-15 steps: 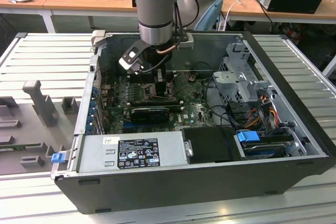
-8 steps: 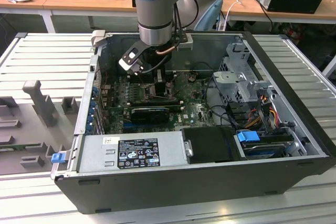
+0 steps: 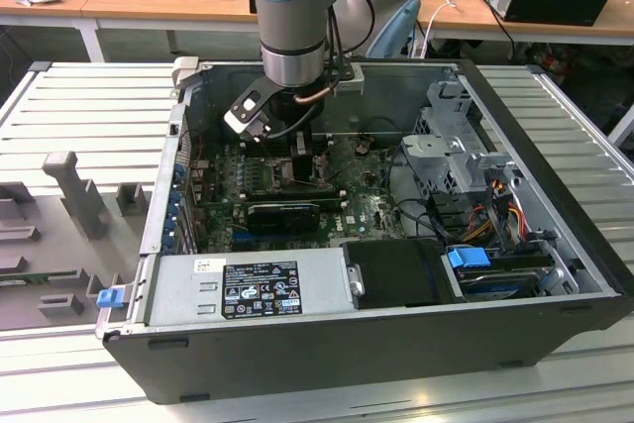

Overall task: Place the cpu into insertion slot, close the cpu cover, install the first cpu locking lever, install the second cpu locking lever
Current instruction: 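Place the cpu into insertion slot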

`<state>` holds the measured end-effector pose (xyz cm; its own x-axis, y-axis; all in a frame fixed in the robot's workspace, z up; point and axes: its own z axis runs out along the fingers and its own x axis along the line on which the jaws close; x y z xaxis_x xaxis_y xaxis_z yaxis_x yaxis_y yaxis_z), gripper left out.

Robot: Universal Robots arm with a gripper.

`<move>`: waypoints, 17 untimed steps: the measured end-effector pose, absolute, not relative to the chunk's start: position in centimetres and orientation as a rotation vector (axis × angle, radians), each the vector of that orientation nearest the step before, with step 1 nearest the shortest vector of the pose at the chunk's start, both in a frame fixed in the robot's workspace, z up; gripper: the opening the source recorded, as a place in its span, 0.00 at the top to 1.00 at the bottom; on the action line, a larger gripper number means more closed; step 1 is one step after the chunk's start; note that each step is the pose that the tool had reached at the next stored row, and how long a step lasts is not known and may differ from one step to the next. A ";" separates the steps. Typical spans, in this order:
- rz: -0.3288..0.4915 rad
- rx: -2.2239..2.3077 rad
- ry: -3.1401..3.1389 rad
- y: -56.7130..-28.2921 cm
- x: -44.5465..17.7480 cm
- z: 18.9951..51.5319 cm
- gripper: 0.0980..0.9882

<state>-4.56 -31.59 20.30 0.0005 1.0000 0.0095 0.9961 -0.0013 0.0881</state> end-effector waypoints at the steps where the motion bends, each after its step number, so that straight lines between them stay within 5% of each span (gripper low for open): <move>1: 0.107 2.182 2.179 -31.6 -4.6 20.4 0.43; 17: 0.103 2.181 2.177 -31.3 -4.6 20.8 0.43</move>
